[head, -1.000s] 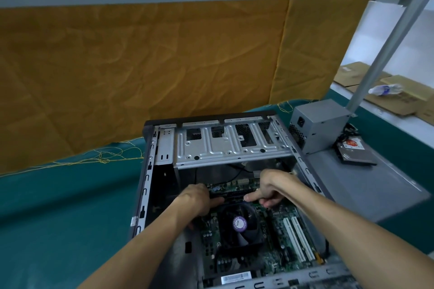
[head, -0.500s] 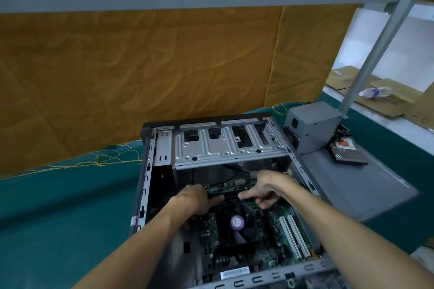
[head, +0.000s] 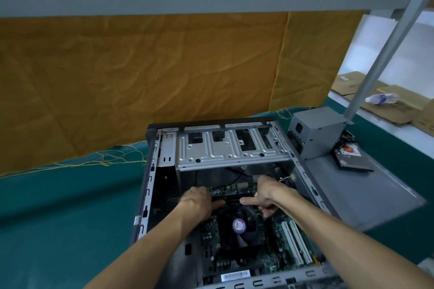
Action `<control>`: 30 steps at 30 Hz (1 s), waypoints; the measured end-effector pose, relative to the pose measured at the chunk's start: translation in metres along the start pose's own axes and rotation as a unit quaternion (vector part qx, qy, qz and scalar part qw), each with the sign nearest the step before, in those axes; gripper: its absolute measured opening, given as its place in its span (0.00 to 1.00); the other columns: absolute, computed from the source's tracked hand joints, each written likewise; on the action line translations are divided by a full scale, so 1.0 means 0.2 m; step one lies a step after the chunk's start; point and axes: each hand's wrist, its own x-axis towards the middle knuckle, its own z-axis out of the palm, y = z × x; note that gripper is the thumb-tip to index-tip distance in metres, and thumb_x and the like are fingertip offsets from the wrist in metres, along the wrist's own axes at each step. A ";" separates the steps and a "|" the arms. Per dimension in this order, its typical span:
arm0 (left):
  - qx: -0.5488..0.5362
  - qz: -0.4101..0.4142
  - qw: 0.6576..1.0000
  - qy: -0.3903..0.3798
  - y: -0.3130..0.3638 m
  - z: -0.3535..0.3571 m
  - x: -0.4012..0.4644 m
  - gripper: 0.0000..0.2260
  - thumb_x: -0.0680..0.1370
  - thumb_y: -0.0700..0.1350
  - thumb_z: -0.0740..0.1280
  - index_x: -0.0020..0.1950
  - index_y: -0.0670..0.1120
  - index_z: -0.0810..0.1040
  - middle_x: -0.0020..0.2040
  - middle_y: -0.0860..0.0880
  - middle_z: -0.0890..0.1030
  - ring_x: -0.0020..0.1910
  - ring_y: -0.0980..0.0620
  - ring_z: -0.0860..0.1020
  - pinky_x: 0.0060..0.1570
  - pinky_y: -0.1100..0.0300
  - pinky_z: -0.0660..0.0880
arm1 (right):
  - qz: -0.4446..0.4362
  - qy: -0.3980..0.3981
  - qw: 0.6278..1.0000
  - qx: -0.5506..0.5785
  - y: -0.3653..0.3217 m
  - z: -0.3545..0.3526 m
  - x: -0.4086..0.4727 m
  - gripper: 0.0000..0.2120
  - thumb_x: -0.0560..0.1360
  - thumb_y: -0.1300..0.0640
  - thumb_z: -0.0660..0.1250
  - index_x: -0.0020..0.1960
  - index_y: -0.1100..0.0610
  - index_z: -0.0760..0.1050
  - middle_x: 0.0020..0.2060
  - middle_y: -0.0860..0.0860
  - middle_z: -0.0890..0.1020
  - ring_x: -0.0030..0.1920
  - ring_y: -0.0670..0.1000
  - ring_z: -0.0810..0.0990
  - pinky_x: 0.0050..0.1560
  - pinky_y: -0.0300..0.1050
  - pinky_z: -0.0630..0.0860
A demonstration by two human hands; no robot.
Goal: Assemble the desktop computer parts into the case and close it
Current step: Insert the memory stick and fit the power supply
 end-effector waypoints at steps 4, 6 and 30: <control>-0.046 -0.006 0.999 -0.007 -0.02 -0.01 -0.01 0.35 0.80 0.68 0.57 0.70 0.38 0.70 0.66 0.41 0.77 0.66 0.43 0.78 0.61 0.53 0.76 | -0.015 0.019 1.000 0.019 -0.01 -0.03 -0.03 0.26 0.74 0.42 0.75 0.47 0.64 0.69 0.31 0.54 0.81 0.21 0.49 0.78 0.29 0.42 0.82; -0.098 -0.011 0.995 -0.019 -0.03 0.00 0.00 0.35 0.79 0.69 0.59 0.68 0.38 0.71 0.65 0.40 0.78 0.63 0.43 0.79 0.61 0.54 0.77 | -0.016 -0.004 0.999 0.037 -0.01 -0.04 -0.03 0.29 0.72 0.40 0.76 0.52 0.64 0.70 0.34 0.53 0.80 0.25 0.48 0.78 0.35 0.42 0.83; -0.283 -0.040 0.953 -0.102 -0.10 -0.03 0.03 0.36 0.74 0.72 0.65 0.58 0.39 0.80 0.48 0.44 0.84 0.46 0.40 0.84 0.39 0.48 0.84 | 0.022 -0.064 0.992 0.102 -0.02 -0.06 0.07 0.27 0.71 0.37 0.75 0.48 0.58 0.70 0.28 0.47 0.72 0.19 0.43 0.69 0.23 0.34 0.72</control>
